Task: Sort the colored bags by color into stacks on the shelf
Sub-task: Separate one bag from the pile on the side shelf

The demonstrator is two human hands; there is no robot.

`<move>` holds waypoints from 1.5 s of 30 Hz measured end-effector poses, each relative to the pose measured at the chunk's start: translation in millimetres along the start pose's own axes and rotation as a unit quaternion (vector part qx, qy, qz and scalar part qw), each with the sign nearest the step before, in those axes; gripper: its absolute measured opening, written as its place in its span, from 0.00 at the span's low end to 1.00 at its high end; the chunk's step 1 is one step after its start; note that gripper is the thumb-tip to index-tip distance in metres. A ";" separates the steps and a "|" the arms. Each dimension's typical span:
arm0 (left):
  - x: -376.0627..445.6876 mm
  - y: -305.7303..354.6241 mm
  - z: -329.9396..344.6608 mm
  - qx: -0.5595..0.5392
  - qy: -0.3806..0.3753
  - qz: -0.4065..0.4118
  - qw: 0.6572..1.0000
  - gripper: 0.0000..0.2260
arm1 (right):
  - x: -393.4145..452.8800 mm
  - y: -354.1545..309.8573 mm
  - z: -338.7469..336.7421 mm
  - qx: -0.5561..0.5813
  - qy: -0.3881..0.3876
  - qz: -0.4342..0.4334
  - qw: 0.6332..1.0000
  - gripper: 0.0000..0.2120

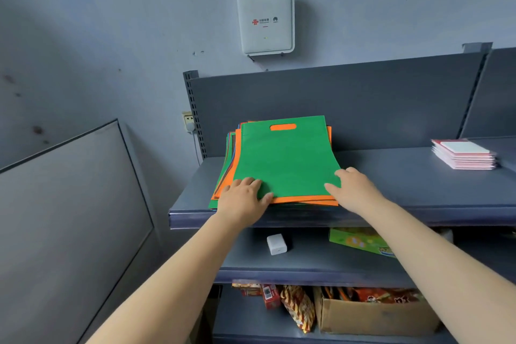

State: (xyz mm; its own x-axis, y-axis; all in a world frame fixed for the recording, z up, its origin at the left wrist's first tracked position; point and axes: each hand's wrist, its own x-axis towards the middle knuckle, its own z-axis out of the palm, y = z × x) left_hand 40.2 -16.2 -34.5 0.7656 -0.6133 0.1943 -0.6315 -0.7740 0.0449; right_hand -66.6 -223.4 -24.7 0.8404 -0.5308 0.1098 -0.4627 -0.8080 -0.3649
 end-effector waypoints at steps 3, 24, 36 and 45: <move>15.0 0.9 7.8 -0.028 0.011 0.021 0.999 0.25 | 25.9 16.9 3.7 0.048 0.015 0.050 0.997 0.19; 53.6 -55.4 4.5 -0.166 0.024 -0.276 0.946 0.20 | 72.0 51.4 -4.7 0.276 0.250 0.011 0.928 0.02; 46.7 -71.5 -12.1 -0.228 0.034 -0.313 0.921 0.16 | 68.4 35.5 -7.2 0.433 0.258 -0.016 0.863 0.08; 38.0 -72.2 -3.2 -0.302 0.085 -0.330 0.890 0.16 | 57.3 29.9 -2.4 0.529 0.232 0.032 0.816 0.08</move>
State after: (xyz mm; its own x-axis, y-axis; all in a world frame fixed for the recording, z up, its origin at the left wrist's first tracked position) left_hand 114.5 16.9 -27.2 0.9972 0.0168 0.0735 -0.0408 -0.6990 0.7139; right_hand -33.0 -278.6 -27.1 0.5126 -0.8012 0.3086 0.2080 -0.2328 -0.9500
